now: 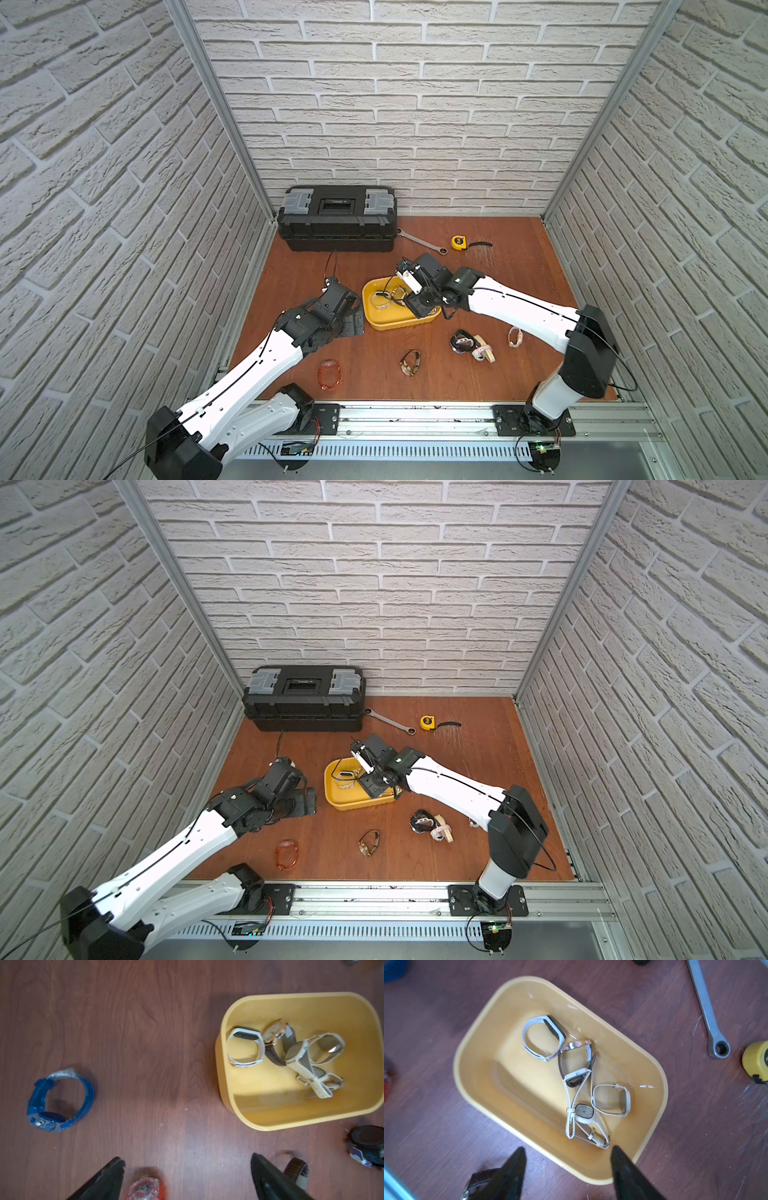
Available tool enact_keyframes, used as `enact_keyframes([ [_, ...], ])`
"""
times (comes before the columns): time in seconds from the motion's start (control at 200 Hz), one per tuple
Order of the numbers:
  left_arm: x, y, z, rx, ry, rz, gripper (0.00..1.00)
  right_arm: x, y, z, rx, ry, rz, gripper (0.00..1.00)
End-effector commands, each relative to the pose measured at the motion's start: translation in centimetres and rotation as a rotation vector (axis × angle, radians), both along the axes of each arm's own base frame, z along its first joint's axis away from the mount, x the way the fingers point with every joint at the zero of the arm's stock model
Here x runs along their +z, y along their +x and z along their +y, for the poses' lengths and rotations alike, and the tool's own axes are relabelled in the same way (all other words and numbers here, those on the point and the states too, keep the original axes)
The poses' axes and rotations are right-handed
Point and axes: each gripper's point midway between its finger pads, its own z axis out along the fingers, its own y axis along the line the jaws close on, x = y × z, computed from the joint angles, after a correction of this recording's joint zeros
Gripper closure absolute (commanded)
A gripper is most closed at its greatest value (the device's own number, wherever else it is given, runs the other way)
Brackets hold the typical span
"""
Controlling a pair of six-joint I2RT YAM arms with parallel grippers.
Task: Put the watch into the storage box
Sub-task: Place the watch in the storage box, then pick up the watch at the center of the board.
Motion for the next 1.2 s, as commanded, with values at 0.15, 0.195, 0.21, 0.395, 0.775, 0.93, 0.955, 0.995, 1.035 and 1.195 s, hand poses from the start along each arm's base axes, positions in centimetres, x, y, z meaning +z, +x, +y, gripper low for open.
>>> enact_keyframes([
  [0.15, -3.2, -2.4, -0.4, 0.081, -0.097, 0.130, 0.04, 6.3, -4.5, 0.7, 0.055, 0.353, 0.002, 0.07],
  [0.195, -3.4, -3.0, -0.8, 0.068, -0.090, 0.141, 0.05, 6.3, -4.9, 0.1, 0.039, 0.355, 0.000, 0.07],
  [0.21, -3.4, -3.3, -0.8, 0.064, -0.082, 0.147, 0.06, 6.2, -4.9, -0.1, 0.032, 0.353, -0.002, 0.07],
  [0.395, -5.2, -6.2, -2.2, 0.036, 0.000, 0.213, 0.10, 5.8, -5.8, -1.8, -0.009, 0.351, -0.017, 0.06],
  [0.775, -7.8, -8.4, -2.2, 0.101, 0.101, 0.221, 0.18, 6.7, -6.5, -2.8, -0.008, 0.363, -0.041, 0.03],
  [0.93, -8.3, -9.4, -1.1, 0.131, 0.097, 0.236, 0.20, 6.4, -6.9, -3.5, -0.018, 0.361, -0.044, 0.03],
  [0.955, -8.5, -9.6, -0.8, 0.137, 0.100, 0.239, 0.20, 6.4, -7.0, -3.5, -0.017, 0.361, -0.043, 0.03],
  [0.995, -8.6, -9.8, -0.4, 0.145, 0.108, 0.242, 0.21, 6.3, -7.0, -3.7, -0.020, 0.360, -0.044, 0.03],
  [1.035, -8.8, -9.9, -0.1, 0.151, 0.116, 0.245, 0.23, 6.3, -7.1, -3.8, -0.024, 0.362, -0.043, 0.02],
  [1.195, -9.6, -9.6, -0.4, 0.144, 0.120, 0.249, 0.35, 6.0, -7.3, -3.9, -0.029, 0.373, -0.035, 0.01],
])
